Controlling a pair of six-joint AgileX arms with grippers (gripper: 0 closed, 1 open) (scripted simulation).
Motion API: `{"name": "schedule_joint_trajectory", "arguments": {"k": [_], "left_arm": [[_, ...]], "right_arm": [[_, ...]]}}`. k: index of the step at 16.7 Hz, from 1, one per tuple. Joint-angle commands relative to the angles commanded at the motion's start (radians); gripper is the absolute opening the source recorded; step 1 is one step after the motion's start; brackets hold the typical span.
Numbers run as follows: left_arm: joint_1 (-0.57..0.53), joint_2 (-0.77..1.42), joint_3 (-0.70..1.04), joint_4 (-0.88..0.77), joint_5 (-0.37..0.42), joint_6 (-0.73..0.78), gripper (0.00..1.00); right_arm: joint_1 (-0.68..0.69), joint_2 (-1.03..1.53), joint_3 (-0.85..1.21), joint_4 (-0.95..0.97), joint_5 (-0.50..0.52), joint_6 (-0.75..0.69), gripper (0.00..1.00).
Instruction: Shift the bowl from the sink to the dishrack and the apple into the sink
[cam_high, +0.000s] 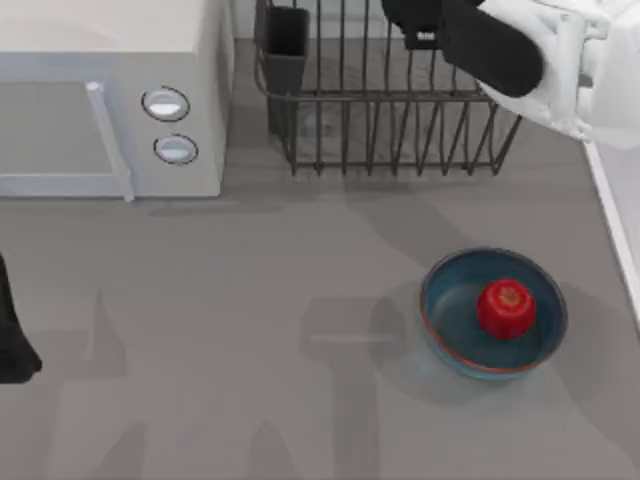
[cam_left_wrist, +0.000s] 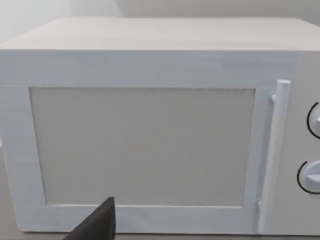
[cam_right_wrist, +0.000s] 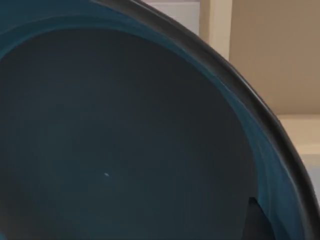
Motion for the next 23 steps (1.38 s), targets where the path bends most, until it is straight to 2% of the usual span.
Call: {"name": "schedule_joint_trajectory", "arguments": {"k": [8, 14, 23], "left_arm": [[0.0, 0.0, 0.0, 0.0, 0.0, 0.0, 1.0], [0.0, 0.0, 0.0, 0.0, 0.0, 0.0, 1.0], [0.0, 0.0, 0.0, 0.0, 0.0, 0.0, 1.0]], "right_arm": [[-0.098, 0.227, -0.207, 0.448, -0.1, -0.006, 0.0], [-0.112, 0.252, -0.235, 0.491, -0.113, -0.006, 0.0], [-0.112, 0.252, -0.235, 0.491, -0.113, -0.006, 0.68]]}}
